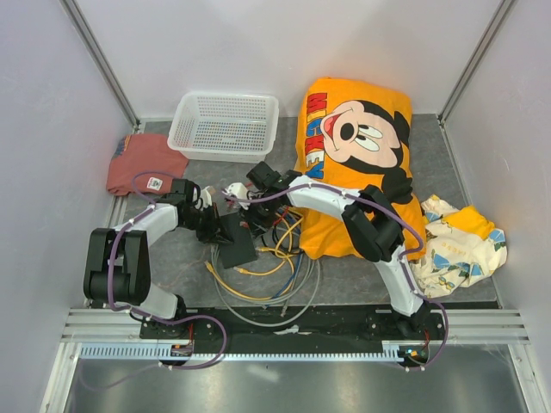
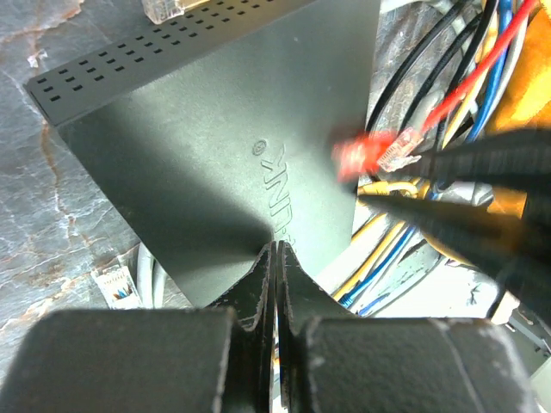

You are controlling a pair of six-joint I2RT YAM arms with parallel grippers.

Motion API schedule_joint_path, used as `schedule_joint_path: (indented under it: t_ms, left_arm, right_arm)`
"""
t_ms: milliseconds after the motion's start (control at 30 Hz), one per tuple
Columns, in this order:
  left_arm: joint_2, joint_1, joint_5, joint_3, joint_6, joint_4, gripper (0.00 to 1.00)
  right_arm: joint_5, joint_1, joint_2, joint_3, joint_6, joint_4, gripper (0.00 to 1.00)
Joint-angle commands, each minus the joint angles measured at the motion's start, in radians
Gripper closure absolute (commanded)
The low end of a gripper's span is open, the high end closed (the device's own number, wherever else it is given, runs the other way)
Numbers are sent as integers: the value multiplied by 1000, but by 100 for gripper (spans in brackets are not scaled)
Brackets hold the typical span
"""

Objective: Pull the plug from the switch port

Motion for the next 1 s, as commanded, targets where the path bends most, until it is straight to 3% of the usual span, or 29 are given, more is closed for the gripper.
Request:
schedule_joint_path:
  t_ms: [0,233,367,800,967]
  left_arm:
    - [-11,0,-18,-3,26,20,99]
    - [-10,2,-18,-3,28,21,99]
    - [-11,2,-18,-3,29,20,98]
    - [-1,2,-18,2,28,26,99]
    - [-2,2,-18,0,29,27,99]
  right_arm:
    - [79,-69,52,36,45,26,70]
    - [-316,-121,41,23,42,-56,45]
    - [-448,-123,103,54,-1,-171,44]
    - [-332,-101,153,43,30,-152,41]
    - [-283,-69,149,7,18,-150,52]
